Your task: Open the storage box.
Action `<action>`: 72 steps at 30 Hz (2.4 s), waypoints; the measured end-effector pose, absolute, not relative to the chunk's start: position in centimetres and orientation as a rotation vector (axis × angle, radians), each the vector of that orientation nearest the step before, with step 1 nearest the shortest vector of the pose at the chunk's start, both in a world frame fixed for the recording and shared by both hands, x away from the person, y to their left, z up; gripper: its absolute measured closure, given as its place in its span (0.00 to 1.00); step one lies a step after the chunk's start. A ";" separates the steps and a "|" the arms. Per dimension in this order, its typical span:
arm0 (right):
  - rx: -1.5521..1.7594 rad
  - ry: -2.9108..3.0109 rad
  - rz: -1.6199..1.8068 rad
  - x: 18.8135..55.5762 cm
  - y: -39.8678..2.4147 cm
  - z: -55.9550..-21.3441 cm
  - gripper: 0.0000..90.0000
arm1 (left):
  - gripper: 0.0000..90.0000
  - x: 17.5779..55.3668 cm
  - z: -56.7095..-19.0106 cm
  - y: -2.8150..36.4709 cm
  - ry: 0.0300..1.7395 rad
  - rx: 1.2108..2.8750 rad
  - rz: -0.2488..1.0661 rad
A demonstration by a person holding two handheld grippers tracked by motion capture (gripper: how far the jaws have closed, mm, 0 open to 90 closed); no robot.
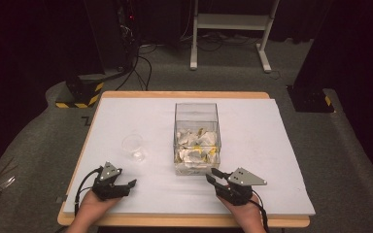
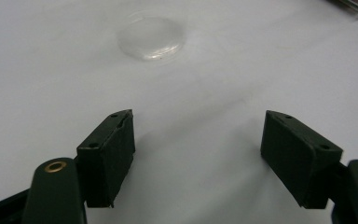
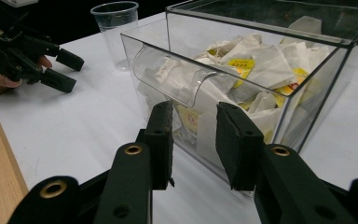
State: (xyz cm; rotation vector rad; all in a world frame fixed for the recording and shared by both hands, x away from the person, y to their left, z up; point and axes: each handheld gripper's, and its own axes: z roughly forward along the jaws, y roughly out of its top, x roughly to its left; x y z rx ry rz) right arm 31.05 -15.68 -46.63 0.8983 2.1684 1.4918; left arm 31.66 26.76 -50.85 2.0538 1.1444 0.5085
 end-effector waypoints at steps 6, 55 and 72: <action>0.891 2.135 1.469 30.6 -16.2 -46.1 0.73 | 0.29 31.7 -50.8 26.8 1.143 2.055 0.510; 1.165 1.919 1.288 35.4 -14.6 -45.1 0.68 | 0.29 31.6 -50.9 26.8 1.145 2.052 0.510; 1.169 1.944 1.296 35.0 -14.7 -45.4 0.74 | 0.29 31.6 -50.9 26.8 1.145 2.052 0.508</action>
